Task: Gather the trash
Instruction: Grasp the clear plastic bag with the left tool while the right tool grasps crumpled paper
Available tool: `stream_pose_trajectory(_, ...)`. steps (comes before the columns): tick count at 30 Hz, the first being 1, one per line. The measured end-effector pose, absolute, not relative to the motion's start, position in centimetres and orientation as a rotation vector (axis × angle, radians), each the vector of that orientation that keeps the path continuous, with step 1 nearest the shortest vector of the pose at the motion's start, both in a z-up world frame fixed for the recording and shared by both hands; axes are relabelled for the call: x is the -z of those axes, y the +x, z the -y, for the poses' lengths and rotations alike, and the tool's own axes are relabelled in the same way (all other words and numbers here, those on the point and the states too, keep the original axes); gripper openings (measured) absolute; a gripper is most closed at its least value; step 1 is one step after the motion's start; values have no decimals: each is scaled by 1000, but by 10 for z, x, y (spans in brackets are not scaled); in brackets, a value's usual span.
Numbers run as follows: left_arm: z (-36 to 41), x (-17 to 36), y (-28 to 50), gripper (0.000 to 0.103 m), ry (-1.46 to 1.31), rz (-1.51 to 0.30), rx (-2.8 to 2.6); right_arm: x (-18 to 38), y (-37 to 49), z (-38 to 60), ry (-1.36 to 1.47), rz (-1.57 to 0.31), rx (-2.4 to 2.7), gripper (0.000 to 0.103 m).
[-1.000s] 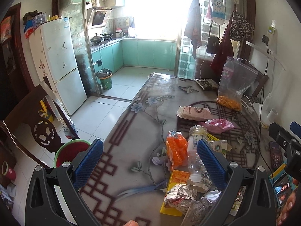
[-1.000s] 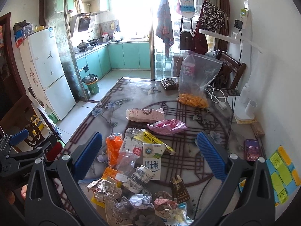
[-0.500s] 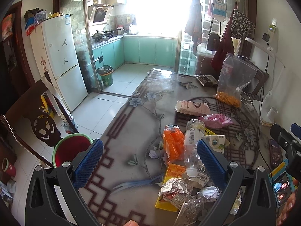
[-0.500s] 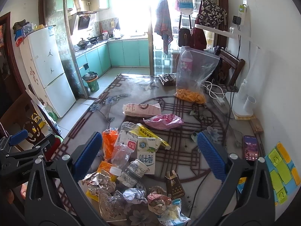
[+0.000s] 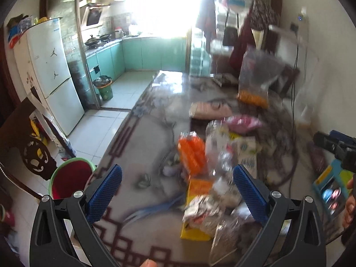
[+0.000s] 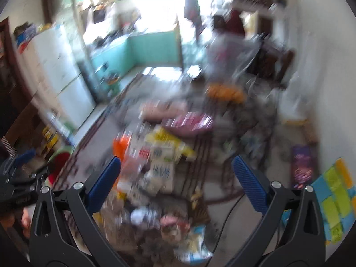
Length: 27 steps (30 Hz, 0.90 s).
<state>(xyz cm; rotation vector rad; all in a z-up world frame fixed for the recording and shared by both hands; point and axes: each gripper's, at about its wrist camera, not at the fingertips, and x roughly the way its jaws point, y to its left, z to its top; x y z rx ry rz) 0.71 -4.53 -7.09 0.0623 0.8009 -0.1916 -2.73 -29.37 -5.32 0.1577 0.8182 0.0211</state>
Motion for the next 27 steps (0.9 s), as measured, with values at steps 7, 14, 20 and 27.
stream_pose_trajectory(7,41,108,3,95,-20,-932,307,150,-43,289,131,-1106,-137,85)
stream_pose_trajectory(14,69,146,-34,89,123,-1014,520,210,-39,264,33,-1220,-176,44)
stream_pose_trajectory(20,84,189,-48,76,92,-1148,612,201,-30,285,142,-1173,-184,28)
stream_pose_trajectory(27,96,217,-38,51,56,-1197,607,147,-35,311,224,-1040,-194,28)
